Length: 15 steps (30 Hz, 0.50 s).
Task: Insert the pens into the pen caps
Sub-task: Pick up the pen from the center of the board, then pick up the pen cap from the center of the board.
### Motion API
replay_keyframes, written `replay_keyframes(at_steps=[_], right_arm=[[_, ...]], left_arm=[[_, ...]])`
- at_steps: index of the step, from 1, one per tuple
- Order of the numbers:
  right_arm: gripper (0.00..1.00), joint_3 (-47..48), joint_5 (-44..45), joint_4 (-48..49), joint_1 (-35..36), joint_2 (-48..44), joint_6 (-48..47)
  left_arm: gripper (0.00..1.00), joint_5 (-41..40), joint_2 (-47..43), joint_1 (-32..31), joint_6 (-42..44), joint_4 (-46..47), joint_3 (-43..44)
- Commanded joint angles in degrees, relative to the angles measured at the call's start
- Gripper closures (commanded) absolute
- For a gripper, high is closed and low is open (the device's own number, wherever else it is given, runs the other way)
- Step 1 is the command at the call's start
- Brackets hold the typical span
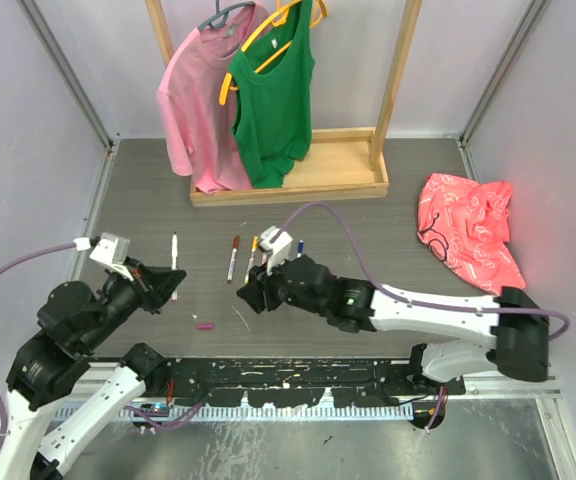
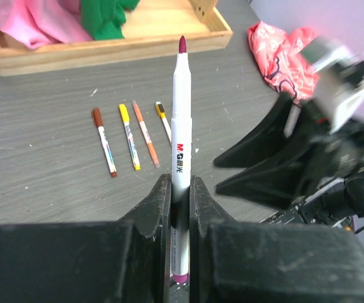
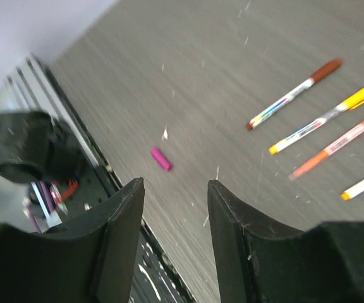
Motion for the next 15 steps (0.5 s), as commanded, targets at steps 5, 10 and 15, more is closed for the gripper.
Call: replay_keyframes(at_steps=[5,10,15], right_arm=[[0.5,15.5,-19.3,-8.6,0.1,19.9,-9.7],[0.52,24.4,-25.0,-11.4,0.1,31.2,-12.0],[0.55,33.5,-28.3,-15.9,1.1,41.0,-14.7]], left_arm=[[1.0,-4.3,-2.1,0.2,2.2,-1.9,6.6],[1.0,-7.4,-2.8,0.2,1.9,-2.5,13.0],[1.0,-7.8,-1.2,0.2,2.8,-4.1,18.4]])
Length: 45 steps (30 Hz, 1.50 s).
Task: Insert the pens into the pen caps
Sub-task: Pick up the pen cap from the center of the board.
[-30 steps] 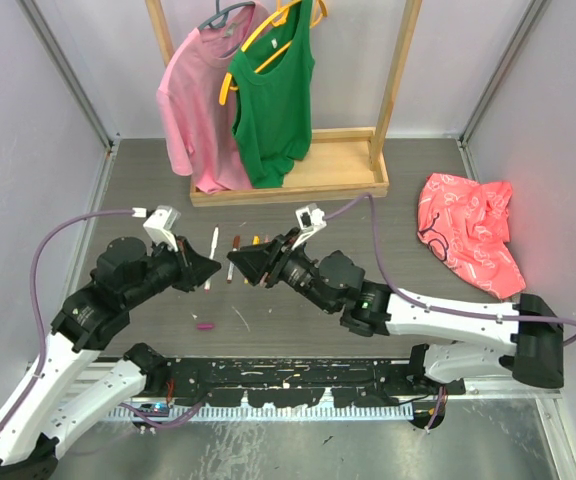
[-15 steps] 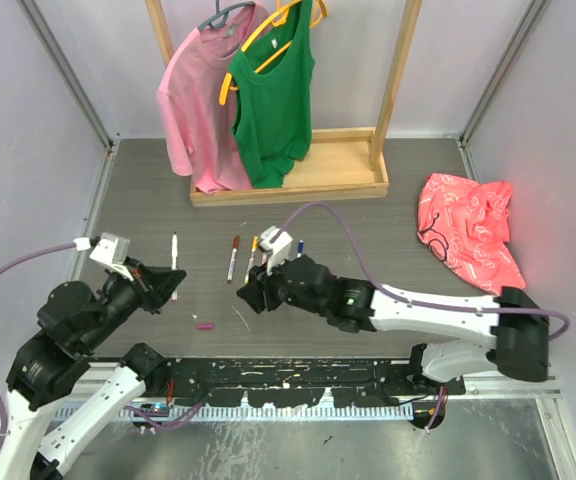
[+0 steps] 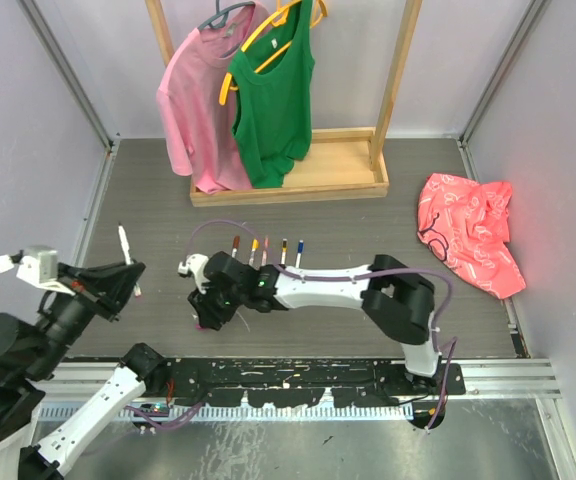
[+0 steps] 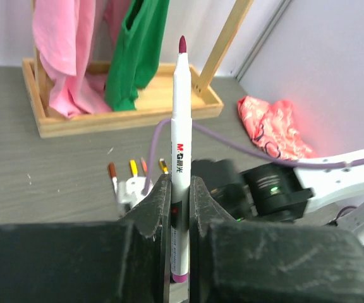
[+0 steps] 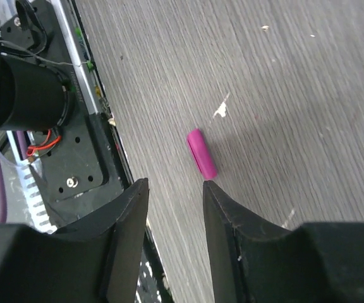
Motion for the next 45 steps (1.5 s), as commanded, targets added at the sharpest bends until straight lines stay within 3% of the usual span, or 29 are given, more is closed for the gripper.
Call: replay_keyframes(at_steps=[1,14,27,45], right_arm=[[0.55,8.5,-5.2,-4.0,1.3,5.6,-4.4],[0.56,20.5,0.8,-13.5,2.2,15.8,-10.3],[0.56,21.0,2.9,-14.3,2.3,14.8,-12.2],[0.58,26.9,6.7,-20.9,2.8,21.0,-13.4]], left_arm=[[1.0,-1.4,1.1,0.2,1.3,-0.7,4.9],[1.0,-1.6,1.0,0.2,1.3,-0.9,6.8],[1.0,-0.3,1.6,0.2,0.7,-0.6,5.6],[1.0,-0.3,1.3,0.2,0.5,-0.6,5.3]])
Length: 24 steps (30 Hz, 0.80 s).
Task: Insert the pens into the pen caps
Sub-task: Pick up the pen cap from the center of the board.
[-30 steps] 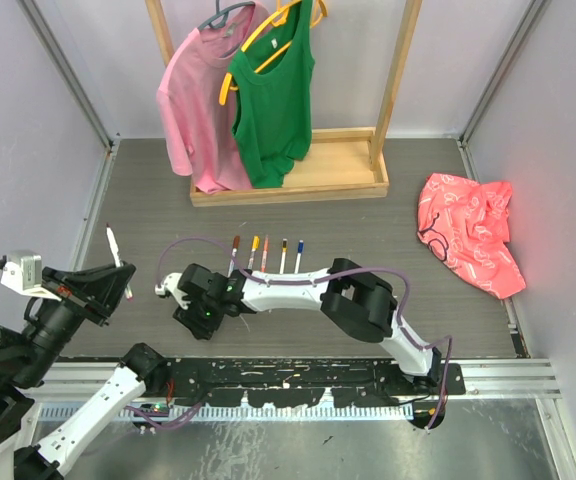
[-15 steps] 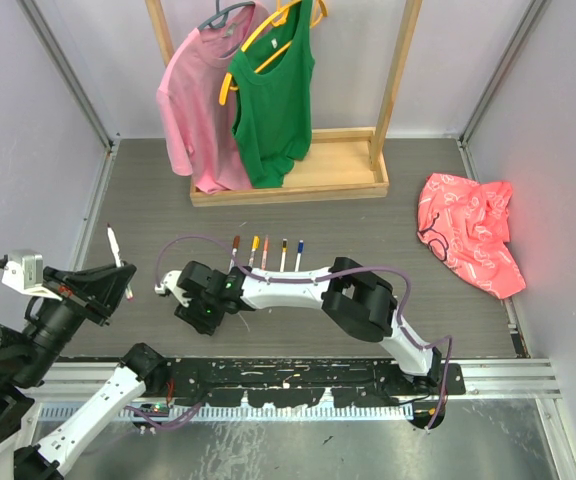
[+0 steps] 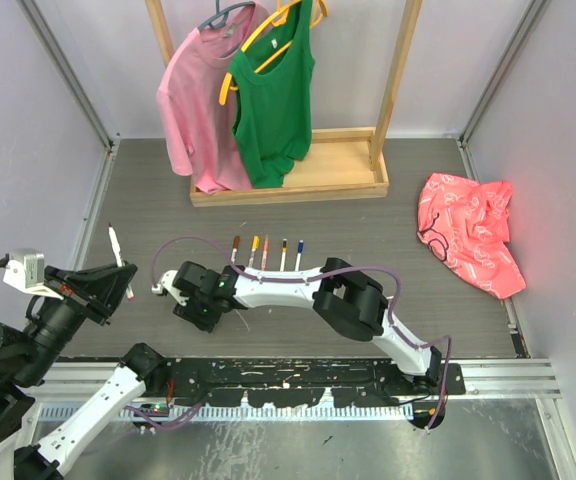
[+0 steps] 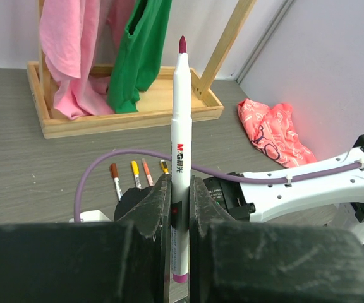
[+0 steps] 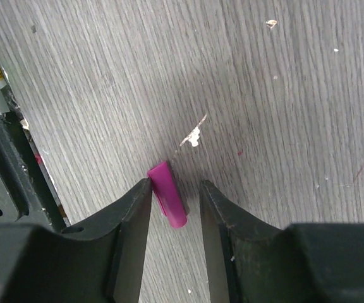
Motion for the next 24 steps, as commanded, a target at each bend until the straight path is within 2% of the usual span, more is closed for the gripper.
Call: replay_keyframes(at_steps=[1,11,14,16,24], right_arm=[[0.59,3.3,2.0,-2.1,0.6,1.1,-0.7],[0.68,4.4,13.2,-9.9,3.9,2.1,-1.7],[0.79,2.7,13.8,-10.3,4.0,1.4,-1.3],[0.86,1.2,13.5,-9.6,4.0,0.7,-0.6],[0.96,-9.6,13.4,0.6,3.0,-10.4,7.3]], left_arm=[[1.0,0.4,0.8,0.2,0.4,1.8,0.0],[1.0,-0.1,0.6,0.2,0.7,1.4,-0.3],[1.0,0.2,0.7,0.2,0.5,1.7,-0.7],[1.0,0.2,0.6,0.2,0.4,1.8,-1.0],[1.0,0.1,0.5,0.2,0.2,0.7,-1.0]])
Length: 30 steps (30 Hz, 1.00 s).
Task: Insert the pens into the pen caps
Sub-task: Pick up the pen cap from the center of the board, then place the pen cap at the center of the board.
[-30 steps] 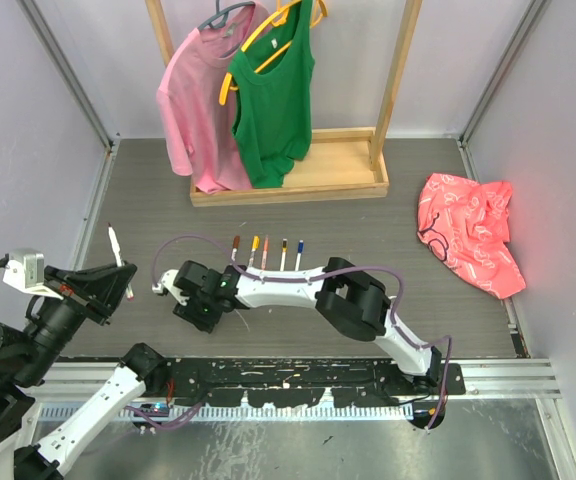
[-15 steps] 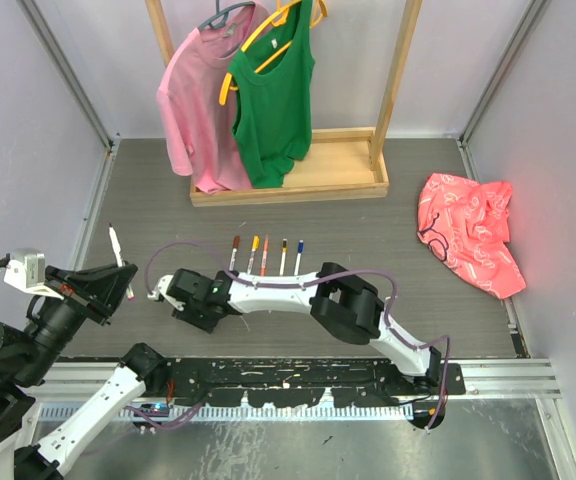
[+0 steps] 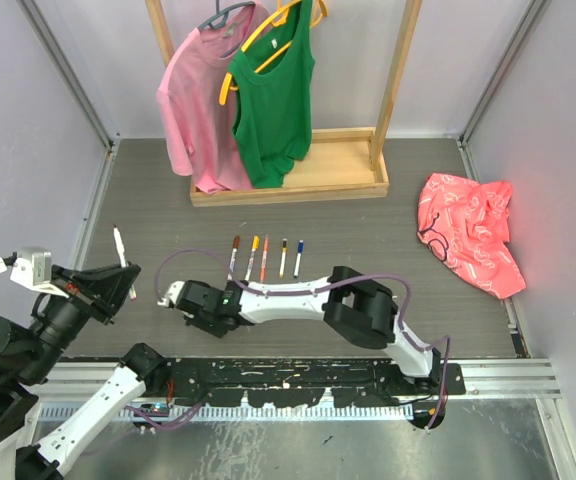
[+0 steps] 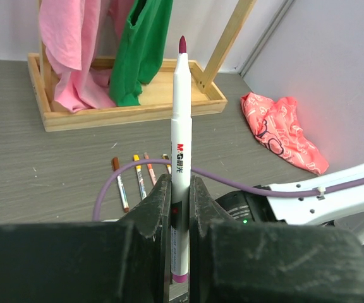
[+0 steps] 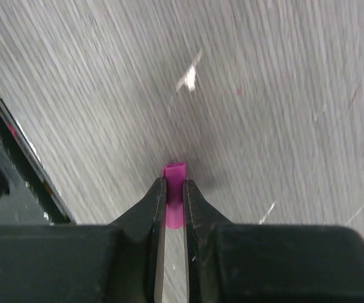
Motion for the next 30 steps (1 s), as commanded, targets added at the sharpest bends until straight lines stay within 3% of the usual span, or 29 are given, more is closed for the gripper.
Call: replay_keyframes(at_steps=[1,13,19,24,30], right_arm=[[0.98,-8.2,0.7,4.4,-1.4,-10.0,7.4],[1.0,-38.8,9.2,17.0,-6.8,-35.4,25.3],[1.0,-49.8,14.9,13.5,-12.9,-47.0,33.4],[0.99,-53.6,14.9,7.0,-17.8,-50.3,37.1],[0.99,-53.3,13.4,3.1,-20.6,-46.4,37.0]], left_arm=[[1.0,0.3,0.5,0.2,0.2,0.9,-0.1],[1.0,15.6,6.3,0.2,-3.2,7.9,-8.4],[1.0,18.9,8.9,0.2,-3.7,11.1,-12.6],[1.0,19.4,9.4,0.2,-4.3,12.6,-14.8],[1.0,19.6,9.3,0.2,-4.9,12.7,-16.1]])
